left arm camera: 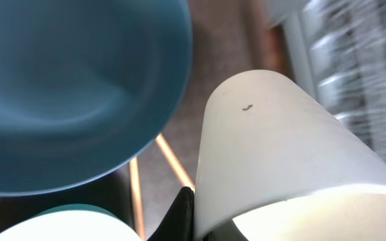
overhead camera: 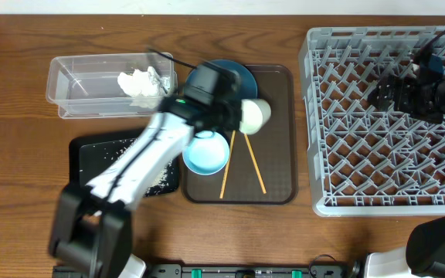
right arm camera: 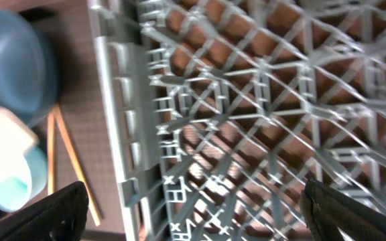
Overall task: Sort waste into correct bins and load items into the dishwasher rack
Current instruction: 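Lift the white cup and move it toward the right gripper, then grasp the white cup with the right gripper and release the left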
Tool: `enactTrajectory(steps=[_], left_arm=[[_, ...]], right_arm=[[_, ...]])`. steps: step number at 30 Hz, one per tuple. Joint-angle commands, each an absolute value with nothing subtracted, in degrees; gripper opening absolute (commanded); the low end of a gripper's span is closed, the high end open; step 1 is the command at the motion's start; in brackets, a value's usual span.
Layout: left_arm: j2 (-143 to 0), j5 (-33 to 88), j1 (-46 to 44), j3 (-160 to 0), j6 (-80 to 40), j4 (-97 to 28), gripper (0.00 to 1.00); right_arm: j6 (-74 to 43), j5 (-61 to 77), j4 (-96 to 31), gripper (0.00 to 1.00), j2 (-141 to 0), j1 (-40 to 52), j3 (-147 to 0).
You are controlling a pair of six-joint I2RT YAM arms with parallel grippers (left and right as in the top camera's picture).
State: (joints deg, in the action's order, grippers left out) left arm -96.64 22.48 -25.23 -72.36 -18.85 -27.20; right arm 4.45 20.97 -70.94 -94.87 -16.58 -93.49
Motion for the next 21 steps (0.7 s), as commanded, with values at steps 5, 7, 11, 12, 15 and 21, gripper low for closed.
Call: enactTrajectory(steps=[5,7,11,12,15,21], left_arm=[[-95.48,56.88,-13.61,-72.97,-21.69,-26.48,0.06],[-95.83,62.70,-11.40,-72.93,-21.43,-26.09,0.06],[-96.51,73.80,-9.37,-72.75,-19.07,-23.42,0.06],[-96.62,75.22,-9.32,-72.75,-18.55,-23.18,0.06],[-96.62,76.14,-9.63,-72.69,-18.44,-23.24,0.06],[-96.62,78.17,-11.20,-72.64,-16.40,-23.24,0.06]], right_arm=[[20.18,42.00,-70.81,0.99,-94.83,-12.60,-89.41],[24.12,46.92,-70.32,0.99,-94.83,-10.76,-86.78],[30.63,57.58,-67.18,0.99,-94.83,-6.61,-80.40],[31.92,60.29,-65.84,0.99,-94.83,-5.45,-78.76],[33.36,65.95,-61.43,0.99,-94.83,-2.50,-75.16],[33.34,72.62,-53.06,0.99,-94.83,2.83,-71.79]])
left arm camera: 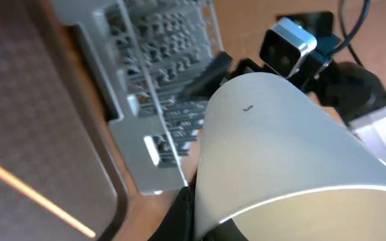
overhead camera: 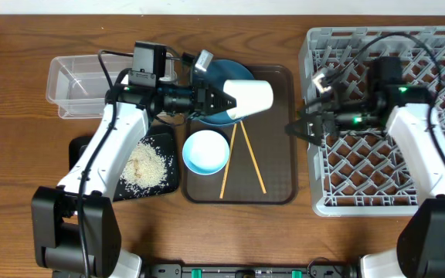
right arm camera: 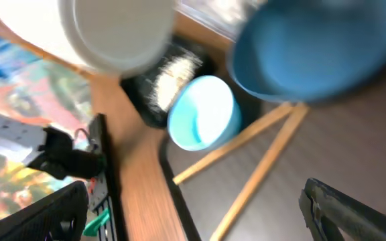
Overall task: Sort waste into correct bins and load items into the dishwasher rack
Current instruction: 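Grasp the white cup with the right gripper and release the left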
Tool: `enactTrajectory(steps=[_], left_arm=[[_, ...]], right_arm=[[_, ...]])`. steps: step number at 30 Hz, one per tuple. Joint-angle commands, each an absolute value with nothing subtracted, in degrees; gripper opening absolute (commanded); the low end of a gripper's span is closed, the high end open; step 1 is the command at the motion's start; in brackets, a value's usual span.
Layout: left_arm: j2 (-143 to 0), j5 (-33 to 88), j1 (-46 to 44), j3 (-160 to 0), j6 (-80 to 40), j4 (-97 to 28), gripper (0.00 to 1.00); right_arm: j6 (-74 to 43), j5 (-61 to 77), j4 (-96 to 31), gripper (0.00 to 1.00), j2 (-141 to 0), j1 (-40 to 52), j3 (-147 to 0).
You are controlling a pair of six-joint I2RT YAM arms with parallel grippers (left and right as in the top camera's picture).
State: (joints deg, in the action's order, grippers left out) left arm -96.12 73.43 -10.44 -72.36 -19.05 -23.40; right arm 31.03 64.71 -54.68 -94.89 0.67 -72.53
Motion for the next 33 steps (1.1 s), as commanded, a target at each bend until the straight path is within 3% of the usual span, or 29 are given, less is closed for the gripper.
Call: enactTrajectory(steps=[1,15,23,33], left_arm=[[-96.62,78.30,-11.49,-72.64,-16.32,-23.27,0.06],[-96.62,79.11,-13.54,-72.62,-16.34,-23.27,0.06],[-96.62,80.64,-13.61,-72.62,-16.36,-23.27,0.06],[-96.62,80.60,-13.58,-72.62,-16.34,-23.27,0.06]], right_arm=[[33.34,72.75,-52.10,0.99,-94.83,3.62,-71.77],[33.12,89.36,-35.31,0.99,-94.83,7.18,-71.77],[33.10,89.36,-34.09,0.90,-94.80,9.30,-71.77],[33.10,89.36,-32.34,0.72,-94.80,10.15,-71.77]])
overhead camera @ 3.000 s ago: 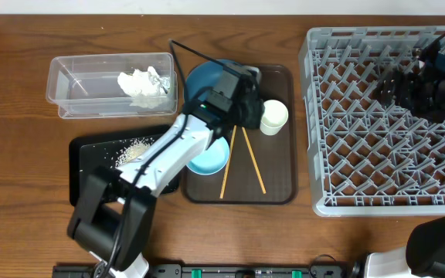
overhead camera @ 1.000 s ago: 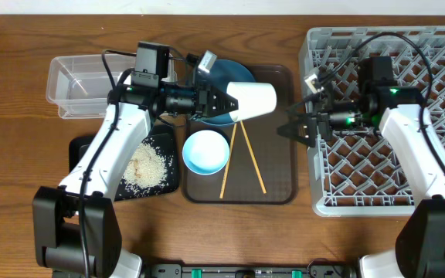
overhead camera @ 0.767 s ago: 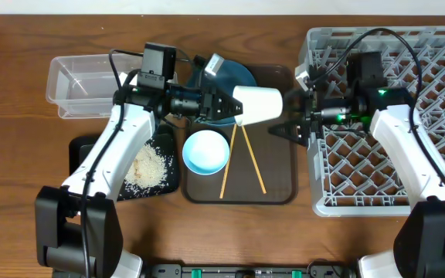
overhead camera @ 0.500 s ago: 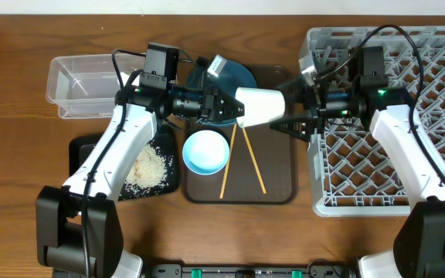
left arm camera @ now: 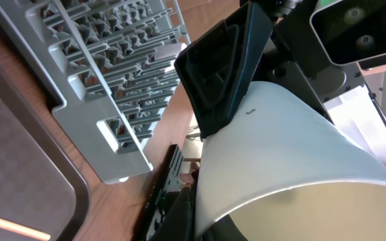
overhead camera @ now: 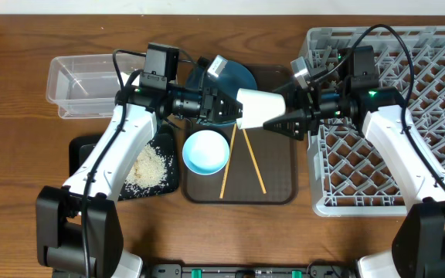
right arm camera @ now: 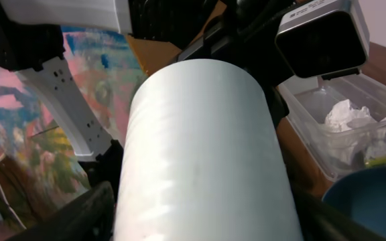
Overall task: Sort waste into correct bins and load items into the dishwasher rack
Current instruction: 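Grasp the white cup with the right gripper and release the left, then carry the white cup right and place it in the dish rack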
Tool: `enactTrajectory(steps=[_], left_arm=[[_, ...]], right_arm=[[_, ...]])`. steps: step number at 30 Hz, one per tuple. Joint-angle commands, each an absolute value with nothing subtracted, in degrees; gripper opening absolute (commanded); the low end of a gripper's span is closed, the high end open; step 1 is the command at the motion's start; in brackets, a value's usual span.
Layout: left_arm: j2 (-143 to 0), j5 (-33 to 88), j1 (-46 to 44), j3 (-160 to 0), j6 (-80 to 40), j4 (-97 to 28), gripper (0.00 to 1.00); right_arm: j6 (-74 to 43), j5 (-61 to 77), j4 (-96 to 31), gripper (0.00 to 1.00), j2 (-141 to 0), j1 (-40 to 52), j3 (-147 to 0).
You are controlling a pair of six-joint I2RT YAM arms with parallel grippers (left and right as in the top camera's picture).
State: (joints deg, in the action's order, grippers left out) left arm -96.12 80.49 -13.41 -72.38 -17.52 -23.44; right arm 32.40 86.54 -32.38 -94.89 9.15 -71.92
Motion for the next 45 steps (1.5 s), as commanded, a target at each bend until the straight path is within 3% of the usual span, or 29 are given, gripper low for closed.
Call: enactTrajectory(steps=[1,4,8,11,16,22,34,45], left_arm=[[-96.62,80.60,-13.58,-72.62,-16.34,-23.27,0.06],[-96.62,80.58,-13.58,-72.62,-16.34,-23.27,0.06],[-96.62,80.49,-13.58,-72.62,-16.34,-23.29,0.07],[-96.62,76.77,-13.58,-72.60,-16.32,-23.57,0.17],[-96.62,53.60,-13.58,-72.60,-16.12,-29.76,0.35],[-96.16,30.76,-12.32,-72.62,-15.49,-39.38,0.44],[-88.84,15.03,-8.27,-72.62,-14.81,-48.12,0.47],[-88.40,14.26,-8.34,-72.60,-14.85,-49.50,0.47]], right_arm=[[33.10,89.36,-32.27,0.68,-94.80,10.15,-71.77],[33.10,89.36,-31.83,0.56,-94.80,10.15,-71.77],[33.06,89.06,-31.64,0.55,-94.80,10.15,-71.77],[31.33,86.17,-32.18,0.54,-94.80,10.15,-71.77],[20.82,70.41,-32.51,0.48,-94.80,10.15,-71.77],[15.22,49.71,-37.91,0.46,-93.86,9.21,-72.10],[8.10,19.38,-58.52,0.45,-85.93,-3.73,-82.83],[-1.39,2.31,-65.12,0.42,-87.48,-19.79,-84.49]])
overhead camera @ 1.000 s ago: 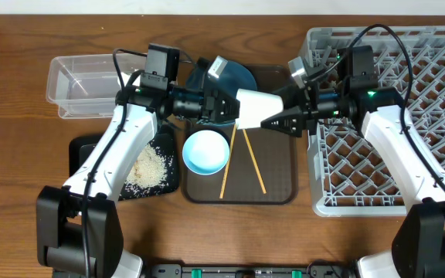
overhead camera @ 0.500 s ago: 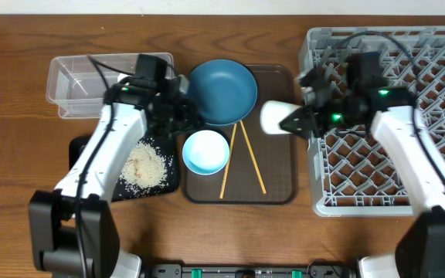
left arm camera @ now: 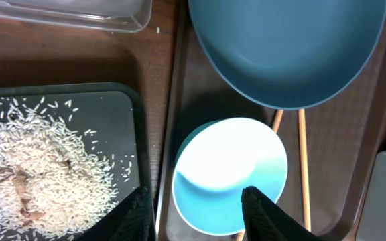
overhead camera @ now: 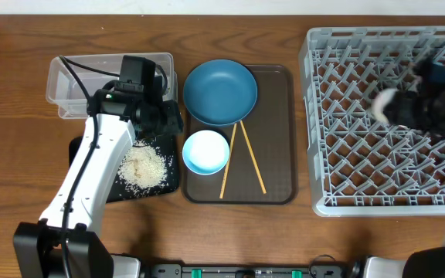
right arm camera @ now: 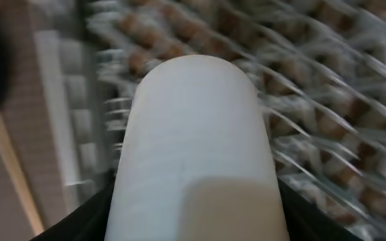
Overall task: Sort waste into correct bins and load items into the dishwasher rack
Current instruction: 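Carry the white cup right and place it in the dish rack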
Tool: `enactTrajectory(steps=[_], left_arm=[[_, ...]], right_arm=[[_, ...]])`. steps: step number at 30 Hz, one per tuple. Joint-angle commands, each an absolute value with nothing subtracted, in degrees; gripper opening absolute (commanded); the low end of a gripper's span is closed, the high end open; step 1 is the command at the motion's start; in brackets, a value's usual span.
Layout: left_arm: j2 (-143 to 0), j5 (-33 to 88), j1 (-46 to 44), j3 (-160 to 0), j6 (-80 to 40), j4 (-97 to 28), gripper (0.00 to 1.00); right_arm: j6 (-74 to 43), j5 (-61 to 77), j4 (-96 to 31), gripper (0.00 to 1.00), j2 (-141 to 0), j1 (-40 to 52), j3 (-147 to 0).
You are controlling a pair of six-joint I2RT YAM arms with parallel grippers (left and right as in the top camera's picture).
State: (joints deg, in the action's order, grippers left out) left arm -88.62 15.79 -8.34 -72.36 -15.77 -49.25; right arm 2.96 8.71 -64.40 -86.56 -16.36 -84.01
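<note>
A white cup (right arm camera: 196,147) fills the right wrist view, with my right gripper (overhead camera: 399,105) shut on it. It hangs over the left-middle of the grey dishwasher rack (overhead camera: 338,202), where the cup (overhead camera: 382,103) shows as a blurred pale spot. My left gripper (left arm camera: 200,214) is open with nothing in it, over the near left rim of the light blue bowl (left arm camera: 230,174). The bowl (overhead camera: 205,151), a dark blue plate (overhead camera: 220,91) and two chopsticks (overhead camera: 242,158) lie on the brown tray (overhead camera: 278,174).
A clear plastic bin (overhead camera: 83,77) stands at the back left, partly under my left arm. A black tray of loose rice (overhead camera: 141,166) lies in front of it, just left of the brown tray. The rack's grid is blurred in the right wrist view.
The cup has passed from my left gripper to my right. The left gripper has opened and drawn back over the bowl. The right arm has moved the cup from above the tray to above the rack.
My left gripper held the white cup over the tray beside the plate while the right arm was over the rack. Then the cup pointed right and the right gripper was near the rack's left edge. Both met at the cup; now the right alone holds it.
</note>
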Motion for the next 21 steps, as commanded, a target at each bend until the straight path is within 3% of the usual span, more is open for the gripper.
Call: enactTrajectory(steps=[1,11,21], left_arm=[[-88.40,14.28,-8.38,-72.60,-14.85,-49.50,0.47],[-88.40,14.26,-8.43,-72.60,-14.85,-49.50,0.47],[-88.42,14.26,-8.43,-72.60,-14.83,-49.65,0.47]], right_arm=[[-2.22,1.65,-65.56,0.42,-87.81,-21.08,-84.49],[-6.87,-6.96,-70.96,0.43,-91.39,-29.23,-84.42],[-6.85,-7.05,-73.10,0.47,-97.95,-31.77,-84.40]])
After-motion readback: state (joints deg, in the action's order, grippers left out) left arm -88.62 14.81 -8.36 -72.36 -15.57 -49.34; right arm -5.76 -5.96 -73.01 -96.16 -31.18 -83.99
